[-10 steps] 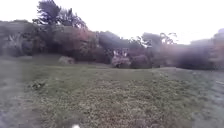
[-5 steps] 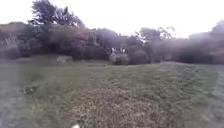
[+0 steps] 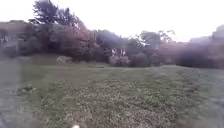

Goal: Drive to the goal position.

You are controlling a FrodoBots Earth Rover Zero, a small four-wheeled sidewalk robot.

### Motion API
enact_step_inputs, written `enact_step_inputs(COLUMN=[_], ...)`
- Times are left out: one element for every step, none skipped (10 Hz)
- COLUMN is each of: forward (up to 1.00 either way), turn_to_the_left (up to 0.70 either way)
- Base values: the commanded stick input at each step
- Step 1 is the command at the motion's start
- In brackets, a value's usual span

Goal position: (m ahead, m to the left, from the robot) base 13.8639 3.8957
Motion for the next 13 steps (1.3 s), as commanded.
enact_step_inputs(forward=[0.45,0.45,0.45,0.45,0.45,0.45,0.45,0.45,0.45,0.45,0.45,0.45,0.45], turn_to_the_left=[0.00,0.00,0.00,0.00,0.00,0.00,0.00,0.00,0.00,0.00,0.00,0.00,0.00])
